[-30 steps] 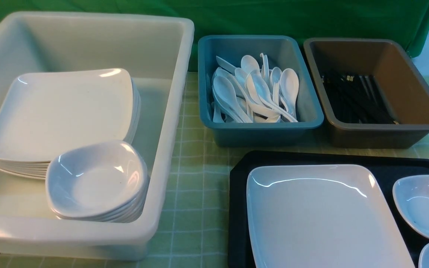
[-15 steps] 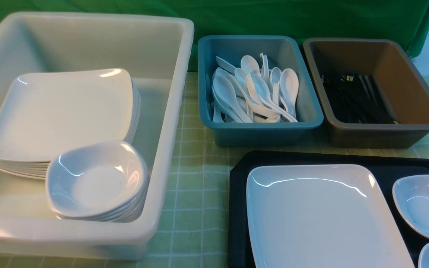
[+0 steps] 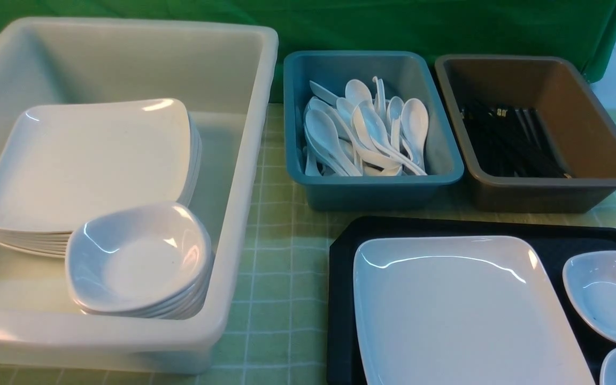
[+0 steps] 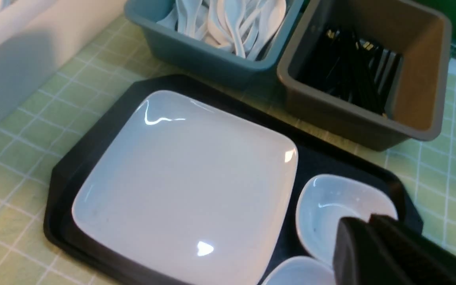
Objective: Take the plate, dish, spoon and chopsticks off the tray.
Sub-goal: Use the left arm to grab a plate from the dinner plate
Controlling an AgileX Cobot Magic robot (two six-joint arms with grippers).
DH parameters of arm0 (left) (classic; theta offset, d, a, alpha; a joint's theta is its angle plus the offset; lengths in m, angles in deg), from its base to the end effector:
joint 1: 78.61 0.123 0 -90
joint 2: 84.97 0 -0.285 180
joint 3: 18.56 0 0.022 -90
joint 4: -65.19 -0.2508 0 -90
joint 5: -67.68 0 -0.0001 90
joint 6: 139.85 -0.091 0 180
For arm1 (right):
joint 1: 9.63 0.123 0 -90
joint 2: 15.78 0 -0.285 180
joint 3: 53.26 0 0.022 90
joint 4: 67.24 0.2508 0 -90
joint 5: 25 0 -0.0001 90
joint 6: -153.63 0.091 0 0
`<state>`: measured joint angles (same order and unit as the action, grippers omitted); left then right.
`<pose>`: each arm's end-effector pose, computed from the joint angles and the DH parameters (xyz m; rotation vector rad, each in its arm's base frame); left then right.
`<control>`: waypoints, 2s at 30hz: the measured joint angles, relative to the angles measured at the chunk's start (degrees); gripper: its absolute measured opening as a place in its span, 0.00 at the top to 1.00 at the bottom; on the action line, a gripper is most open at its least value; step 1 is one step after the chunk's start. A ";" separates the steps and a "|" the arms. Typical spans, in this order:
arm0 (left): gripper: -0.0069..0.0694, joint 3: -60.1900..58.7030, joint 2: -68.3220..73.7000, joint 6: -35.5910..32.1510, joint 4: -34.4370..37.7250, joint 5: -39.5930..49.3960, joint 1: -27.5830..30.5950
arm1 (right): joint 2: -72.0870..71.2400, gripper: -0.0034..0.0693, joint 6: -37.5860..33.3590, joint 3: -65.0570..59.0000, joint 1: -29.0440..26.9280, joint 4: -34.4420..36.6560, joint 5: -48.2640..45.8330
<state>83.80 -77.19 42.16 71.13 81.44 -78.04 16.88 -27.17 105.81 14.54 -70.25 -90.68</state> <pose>0.0557 -0.0017 0.1890 -0.1079 1.7277 -0.1141 0.0274 0.0075 0.3989 -0.4444 2.0379 0.1856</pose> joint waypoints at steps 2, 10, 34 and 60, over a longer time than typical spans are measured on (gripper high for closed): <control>0.91 0.00 0.00 6.85 13.30 -1.16 0.00 | -3.47 0.91 1.13 -3.70 0.00 0.00 1.67; 0.91 0.00 0.00 22.39 46.44 -13.76 0.00 | -9.73 0.90 1.56 -11.86 0.00 -0.06 7.20; 0.91 54.14 56.36 -9.64 47.04 53.15 -6.30 | -9.84 0.86 1.56 -13.15 -0.02 -2.83 17.52; 0.37 53.15 95.19 38.27 18.69 9.81 -54.17 | -9.15 0.84 1.56 -16.58 -0.13 -3.37 17.82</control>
<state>136.95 18.00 80.43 89.82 91.25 -132.21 7.73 -25.61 89.23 14.41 -73.62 -72.86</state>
